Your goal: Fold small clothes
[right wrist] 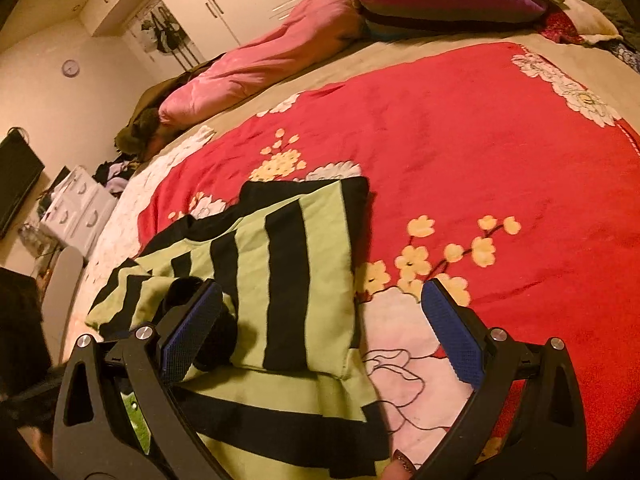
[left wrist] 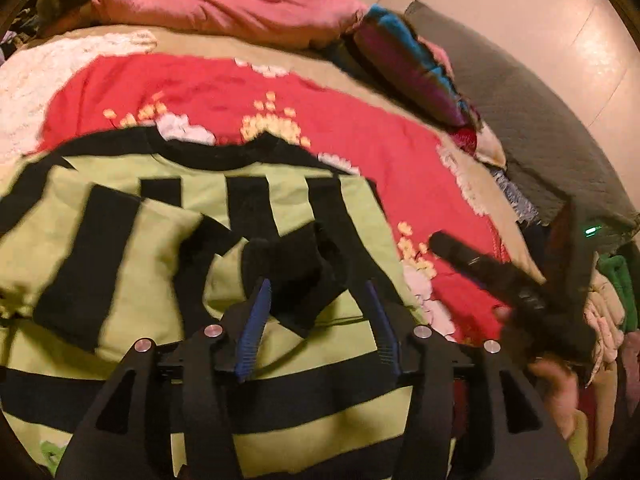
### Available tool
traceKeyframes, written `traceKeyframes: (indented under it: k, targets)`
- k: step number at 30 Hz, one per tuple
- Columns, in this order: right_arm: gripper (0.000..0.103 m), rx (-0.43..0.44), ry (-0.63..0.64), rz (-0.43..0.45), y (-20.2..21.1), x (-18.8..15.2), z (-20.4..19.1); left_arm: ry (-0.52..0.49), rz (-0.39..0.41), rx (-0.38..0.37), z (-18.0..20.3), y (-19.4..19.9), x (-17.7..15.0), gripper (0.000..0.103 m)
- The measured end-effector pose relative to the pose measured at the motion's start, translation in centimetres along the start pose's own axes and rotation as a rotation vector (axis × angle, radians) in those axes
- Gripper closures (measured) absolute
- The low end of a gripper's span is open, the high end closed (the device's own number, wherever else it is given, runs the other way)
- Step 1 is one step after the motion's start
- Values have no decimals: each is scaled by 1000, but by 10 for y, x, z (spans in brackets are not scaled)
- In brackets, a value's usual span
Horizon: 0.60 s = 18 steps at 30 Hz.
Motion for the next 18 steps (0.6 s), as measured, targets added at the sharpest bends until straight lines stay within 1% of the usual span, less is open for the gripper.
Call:
traceKeyframes:
  k: [2,5,7,10,14,16,18]
  targets:
    - [9,34,-11,-15,-3,-4,-5,-9,29,15,2,12,9,54]
    - [9,94,-11,-47,-9,-10,-18,-26,87,85,-17,39,26,54]
    - [9,129,2,-63,-12,-16,-29,-7,124,133,-38,58,37,43]
    - [9,176,19,-93,-21,-28,-50,40,161,218,-75,81,51,40]
    - [9,217,42,-131,-30,-43,-75,78,188,320,-116,103,57,37]
    - [9,229,46,-157,-38,-50,-87,87,186,359,-134,110,56,37]
    - [9,232,51,-167,-44,-53,-94,100,181,378,-146,114,54,35]
Point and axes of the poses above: each gripper's, at about its wrist camera, not at the fingertips, and y roughly against the way its jaws point, z to its right, x to its top, the point moved 6 cm from there along -y, roughly the way its jaws point, and after that the axes turned 15 degrees about z, right-handed, at the moved point
